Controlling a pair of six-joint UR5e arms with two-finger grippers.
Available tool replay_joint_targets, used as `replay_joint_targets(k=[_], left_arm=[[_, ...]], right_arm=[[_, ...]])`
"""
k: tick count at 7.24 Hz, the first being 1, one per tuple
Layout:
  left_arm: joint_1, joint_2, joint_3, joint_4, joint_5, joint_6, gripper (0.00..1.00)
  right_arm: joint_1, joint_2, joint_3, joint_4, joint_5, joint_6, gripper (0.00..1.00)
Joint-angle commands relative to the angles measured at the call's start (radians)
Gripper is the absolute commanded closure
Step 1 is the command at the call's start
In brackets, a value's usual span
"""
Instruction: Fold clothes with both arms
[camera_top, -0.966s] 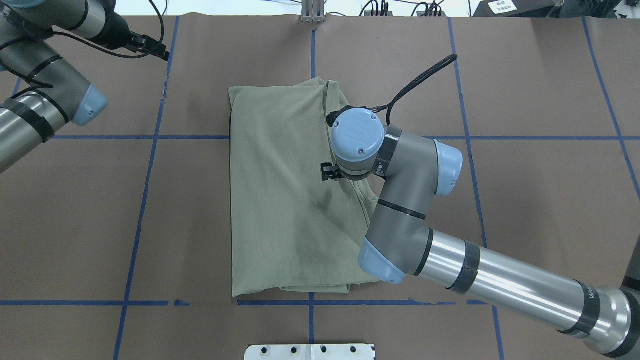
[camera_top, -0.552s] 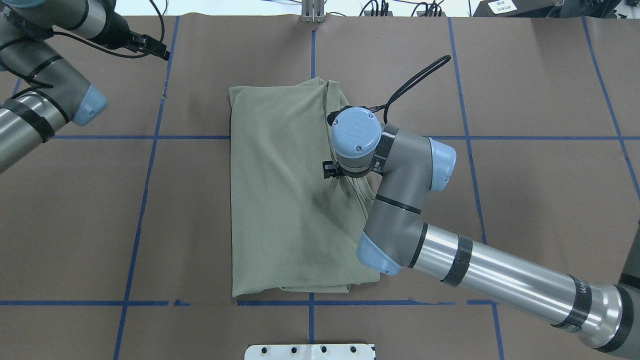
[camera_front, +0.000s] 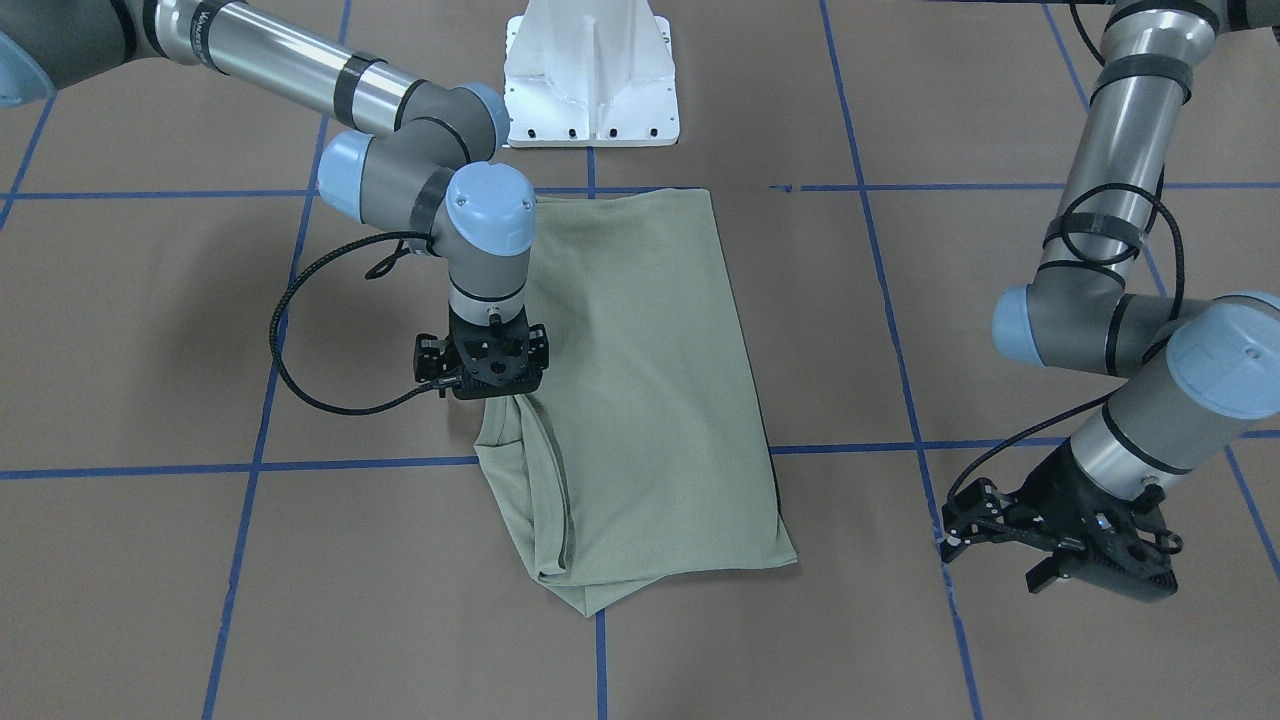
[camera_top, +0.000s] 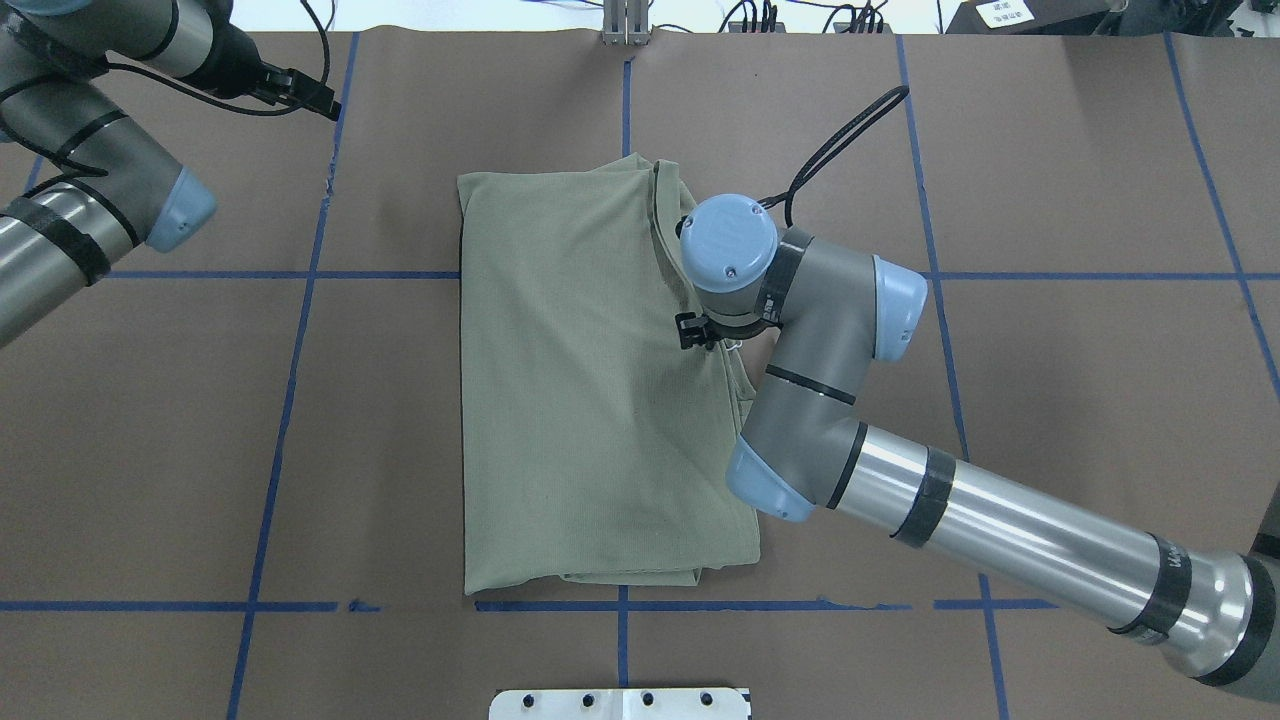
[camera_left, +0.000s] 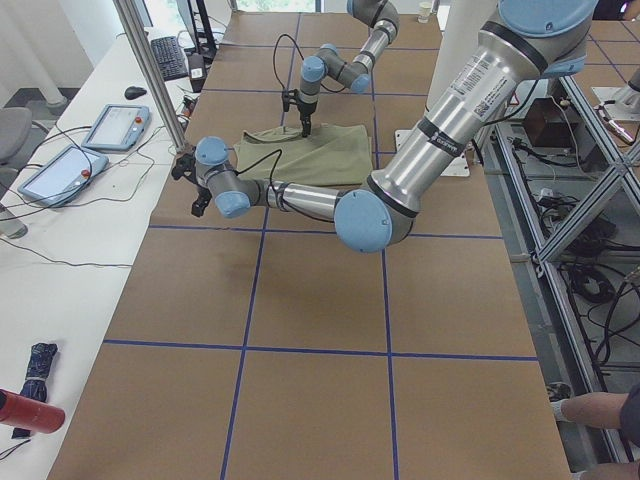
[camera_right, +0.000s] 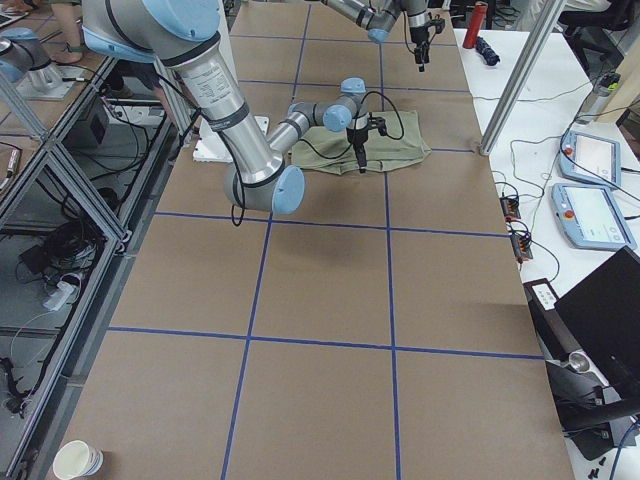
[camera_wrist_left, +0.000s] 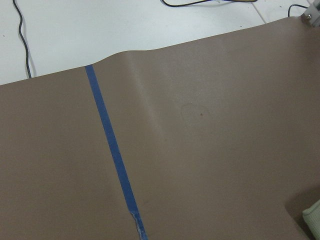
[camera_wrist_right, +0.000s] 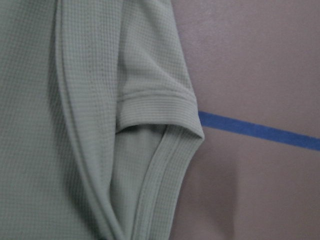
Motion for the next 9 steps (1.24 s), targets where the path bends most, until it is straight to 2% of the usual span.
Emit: replay_joint_targets(k=[1, 2, 4, 6, 7, 9], left_arm=[[0.010, 0.000, -0.001, -0.006, 0.000, -0.012, 0.00], [0.015, 0.001, -0.005, -0.006, 0.000, -0.016, 0.00], [0.027, 0.000, -0.027, -0.008, -0.003, -0.079, 0.00], [0.086, 0.035, -0.143, -0.002, -0.002, -0.262, 0.00], [0.122, 0.073, -0.234, 0.006, -0.003, -0.345, 0.00], [0.255, 0.174, -0.429, 0.008, 0.014, -0.568, 0.00]], right_arm=[[0.081, -0.048, 0.003, -0.052, 0.027, -0.121, 0.00], [0.115, -0.055, 0.008, -0.050, 0.046, -0.164, 0.00], [0.168, -0.041, 0.016, -0.028, 0.160, -0.147, 0.00], [0.182, -0.062, 0.019, 0.162, 0.263, 0.018, 0.00], [0.181, -0.088, 0.070, 0.181, 0.273, 0.104, 0.00], [0.126, -0.206, 0.292, 0.184, 0.264, 0.327, 0.00]])
